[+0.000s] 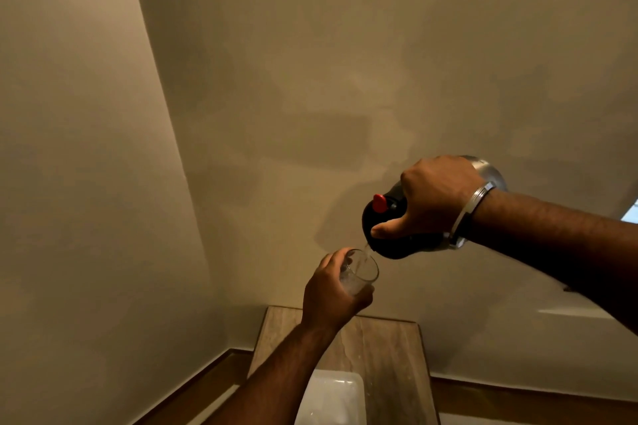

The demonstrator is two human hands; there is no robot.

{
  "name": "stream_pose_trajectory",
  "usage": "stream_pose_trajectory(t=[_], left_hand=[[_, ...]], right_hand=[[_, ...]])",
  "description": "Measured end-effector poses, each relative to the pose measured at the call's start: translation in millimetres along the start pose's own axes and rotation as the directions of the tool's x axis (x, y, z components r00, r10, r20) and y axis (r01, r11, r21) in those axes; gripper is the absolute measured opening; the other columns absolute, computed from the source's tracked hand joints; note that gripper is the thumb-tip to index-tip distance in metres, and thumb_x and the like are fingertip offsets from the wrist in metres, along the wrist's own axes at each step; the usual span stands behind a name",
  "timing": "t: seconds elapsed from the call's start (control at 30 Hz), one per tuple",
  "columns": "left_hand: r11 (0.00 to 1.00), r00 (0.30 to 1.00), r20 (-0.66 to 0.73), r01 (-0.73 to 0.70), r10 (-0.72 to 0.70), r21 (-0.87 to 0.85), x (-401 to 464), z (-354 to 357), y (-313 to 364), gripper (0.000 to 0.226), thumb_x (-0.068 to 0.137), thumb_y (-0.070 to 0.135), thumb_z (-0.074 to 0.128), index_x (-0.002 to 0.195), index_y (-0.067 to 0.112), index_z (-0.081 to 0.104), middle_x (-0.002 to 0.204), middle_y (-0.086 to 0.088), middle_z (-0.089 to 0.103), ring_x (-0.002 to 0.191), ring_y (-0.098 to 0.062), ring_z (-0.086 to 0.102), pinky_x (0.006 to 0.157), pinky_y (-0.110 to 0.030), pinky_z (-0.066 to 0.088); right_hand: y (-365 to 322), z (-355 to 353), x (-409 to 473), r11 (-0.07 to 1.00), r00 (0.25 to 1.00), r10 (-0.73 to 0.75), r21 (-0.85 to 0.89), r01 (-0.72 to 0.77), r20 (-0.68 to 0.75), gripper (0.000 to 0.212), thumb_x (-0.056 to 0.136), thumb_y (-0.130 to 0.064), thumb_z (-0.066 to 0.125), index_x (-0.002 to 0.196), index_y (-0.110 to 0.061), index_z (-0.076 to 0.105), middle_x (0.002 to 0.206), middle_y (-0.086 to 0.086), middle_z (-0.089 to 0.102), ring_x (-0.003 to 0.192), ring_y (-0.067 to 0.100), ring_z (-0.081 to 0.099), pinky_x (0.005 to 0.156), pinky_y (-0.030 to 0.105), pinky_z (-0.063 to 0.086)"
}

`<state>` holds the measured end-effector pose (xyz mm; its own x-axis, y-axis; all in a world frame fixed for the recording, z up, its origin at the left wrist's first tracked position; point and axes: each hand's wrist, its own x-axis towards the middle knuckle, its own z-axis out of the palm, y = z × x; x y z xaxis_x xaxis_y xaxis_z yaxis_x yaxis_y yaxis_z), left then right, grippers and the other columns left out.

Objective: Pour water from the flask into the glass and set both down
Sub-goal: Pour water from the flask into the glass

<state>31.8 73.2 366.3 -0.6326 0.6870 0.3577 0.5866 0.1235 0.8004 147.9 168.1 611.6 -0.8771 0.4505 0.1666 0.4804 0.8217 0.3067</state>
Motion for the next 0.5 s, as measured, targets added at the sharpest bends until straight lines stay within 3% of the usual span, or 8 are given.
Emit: stream_pose_trajectory(t=[0.2, 0.5], left_hand=[[1.000, 1.000, 0.008, 0.002, -0.002, 0.017, -2, 2, 1, 0.076, 0.061, 0.051, 0.077, 0.130, 0.040, 0.046, 0.120, 0.015, 0.058, 0.099, -0.001, 0.056, 0.079, -0.024, 0.056], [1.000, 1.000, 0.014, -0.007, 0.007, 0.020, -4, 2, 6, 0.073, 0.063, 0.048, 0.078, 0.128, 0.036, 0.049, 0.121, 0.013, 0.059, 0.100, -0.003, 0.056, 0.079, -0.016, 0.050]], right_hand=[[3, -12, -7, 1.000, 1.000, -0.009, -0.013, 0.010, 0.024, 0.075, 0.059, -0.089, 0.050, 0.077, -0.019, 0.070, 0.056, -0.004, 0.061, 0.047, 0.011, 0.056, 0.042, 0.021, 0.036], [5, -23, -12, 0.999, 1.000, 0.005, -0.036, -0.004, 0.021, 0.074, 0.058, -0.089, 0.052, 0.070, -0.017, 0.065, 0.053, -0.003, 0.059, 0.045, 0.011, 0.053, 0.043, 0.021, 0.035]])
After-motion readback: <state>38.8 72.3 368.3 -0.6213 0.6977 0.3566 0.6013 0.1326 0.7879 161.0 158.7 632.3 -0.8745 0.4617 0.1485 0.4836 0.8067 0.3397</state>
